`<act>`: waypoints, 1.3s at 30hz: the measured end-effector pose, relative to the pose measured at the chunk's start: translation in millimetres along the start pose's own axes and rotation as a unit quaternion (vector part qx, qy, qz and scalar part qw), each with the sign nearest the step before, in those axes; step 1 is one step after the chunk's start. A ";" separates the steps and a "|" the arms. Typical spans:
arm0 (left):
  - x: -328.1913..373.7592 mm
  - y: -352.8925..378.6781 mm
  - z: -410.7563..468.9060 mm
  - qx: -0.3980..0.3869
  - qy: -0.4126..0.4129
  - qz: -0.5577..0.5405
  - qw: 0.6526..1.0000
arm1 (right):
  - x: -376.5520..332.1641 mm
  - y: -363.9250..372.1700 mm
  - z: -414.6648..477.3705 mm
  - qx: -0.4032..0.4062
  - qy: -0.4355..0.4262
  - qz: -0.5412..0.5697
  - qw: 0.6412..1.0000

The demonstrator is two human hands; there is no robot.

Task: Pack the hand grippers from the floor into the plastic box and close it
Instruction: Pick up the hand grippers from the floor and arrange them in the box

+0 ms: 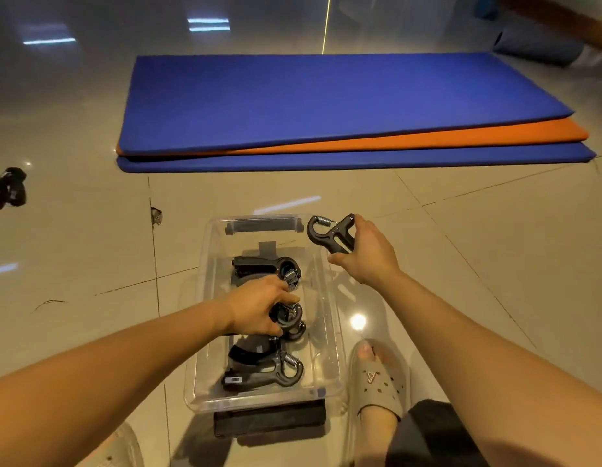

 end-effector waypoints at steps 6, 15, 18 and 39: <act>-6.4 27.9 19.9 0.022 -0.035 -0.048 0.998 | -3.4 10.0 21.0 0.007 -0.016 0.043 0.999; -4.8 58.0 44.7 0.018 0.007 0.060 0.998 | -5.0 12.5 28.2 0.019 -0.029 0.049 0.998; -7.8 62.4 45.2 0.020 0.005 0.077 0.997 | -6.7 12.8 28.5 0.020 -0.031 0.043 0.998; -45.4 79.4 1.0 -0.024 -0.265 0.107 0.958 | -15.7 11.4 18.9 0.008 -0.036 0.017 0.999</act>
Point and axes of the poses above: each hand's wrist, its own z-axis towards the middle knuckle, its own y-axis out of the palm, x = y × z, the point moved 7 cm from there along z, towards the middle knuckle, and after that the axes turned 15 degrees about z, right-handed, at the moved point
